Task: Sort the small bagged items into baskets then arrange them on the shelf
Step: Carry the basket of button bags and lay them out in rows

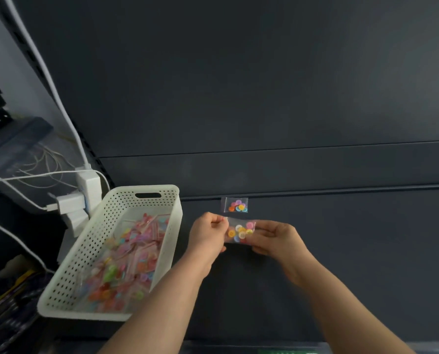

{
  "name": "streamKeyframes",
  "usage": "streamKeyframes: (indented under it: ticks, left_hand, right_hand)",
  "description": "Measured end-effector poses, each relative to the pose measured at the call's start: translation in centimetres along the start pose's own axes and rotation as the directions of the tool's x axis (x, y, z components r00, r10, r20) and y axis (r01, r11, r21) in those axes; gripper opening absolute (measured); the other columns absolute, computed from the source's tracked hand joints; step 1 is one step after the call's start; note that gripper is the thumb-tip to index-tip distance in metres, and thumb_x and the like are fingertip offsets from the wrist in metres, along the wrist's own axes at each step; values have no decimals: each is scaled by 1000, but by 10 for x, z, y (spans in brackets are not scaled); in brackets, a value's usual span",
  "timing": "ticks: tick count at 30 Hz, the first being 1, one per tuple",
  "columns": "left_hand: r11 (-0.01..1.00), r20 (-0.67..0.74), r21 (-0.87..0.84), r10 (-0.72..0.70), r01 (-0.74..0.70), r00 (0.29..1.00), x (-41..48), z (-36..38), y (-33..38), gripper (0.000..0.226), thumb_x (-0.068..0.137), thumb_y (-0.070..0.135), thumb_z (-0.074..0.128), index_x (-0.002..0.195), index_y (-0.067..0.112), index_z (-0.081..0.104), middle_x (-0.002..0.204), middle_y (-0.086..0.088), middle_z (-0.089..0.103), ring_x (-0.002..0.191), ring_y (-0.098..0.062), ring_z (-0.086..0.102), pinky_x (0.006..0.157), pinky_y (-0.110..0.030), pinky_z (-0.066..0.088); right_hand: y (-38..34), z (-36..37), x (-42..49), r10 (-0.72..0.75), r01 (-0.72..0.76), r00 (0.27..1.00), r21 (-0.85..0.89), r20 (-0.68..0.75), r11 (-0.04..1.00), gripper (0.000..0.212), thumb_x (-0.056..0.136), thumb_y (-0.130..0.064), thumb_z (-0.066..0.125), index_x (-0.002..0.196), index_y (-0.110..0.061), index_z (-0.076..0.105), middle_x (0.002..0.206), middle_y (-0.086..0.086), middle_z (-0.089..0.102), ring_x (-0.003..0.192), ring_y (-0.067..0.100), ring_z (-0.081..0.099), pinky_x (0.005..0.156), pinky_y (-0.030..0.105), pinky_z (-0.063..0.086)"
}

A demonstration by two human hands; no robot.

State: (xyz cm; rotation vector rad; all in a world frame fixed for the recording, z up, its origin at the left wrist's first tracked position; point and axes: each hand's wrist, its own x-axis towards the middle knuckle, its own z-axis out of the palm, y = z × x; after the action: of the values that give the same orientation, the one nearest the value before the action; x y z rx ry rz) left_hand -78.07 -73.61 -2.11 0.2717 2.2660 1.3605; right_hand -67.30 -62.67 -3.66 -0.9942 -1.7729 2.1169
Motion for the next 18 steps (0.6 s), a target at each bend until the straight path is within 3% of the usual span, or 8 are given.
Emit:
streamKeyframes:
  ticks: [5,8,11,18]
  left_hand:
    - [998,-50,-46,-52,50,997,13,11,-10,12,95,24,63,104,17,63,94,0,68,77,-10,63,57,-22,48]
    - [994,-56,-97,-48,43,997,29,15,-11,16,92,14,67,106,20,62,103,1,69,90,-10,65,70,-25,55]
    - [998,-151,63,18,-8,988,46,18,-10,23,91,14,69,112,18,61,105,4,68,92,-10,64,83,-27,54]
    - [945,-198,322,122,-54,973,55,20,-10,40,90,20,70,125,13,53,97,3,69,83,-8,59,69,-19,43]
  right_hand:
    - [3,1,22,-20,1,993,-151,-120,988,31,81,-7,74,106,-22,65,86,-6,73,84,7,68,63,19,50]
    - [0,3,40,-58,27,983,-178,-173,984,38,79,-8,75,111,-23,61,84,-9,72,83,5,67,67,23,54]
    - [-1,7,57,-127,42,962,-329,-241,943,51,72,-16,80,119,-21,59,80,-13,72,83,5,66,79,35,57]
    - [-1,13,69,-190,30,932,-455,-310,890,53,68,-21,81,115,-23,59,77,-15,68,81,6,64,75,39,58]
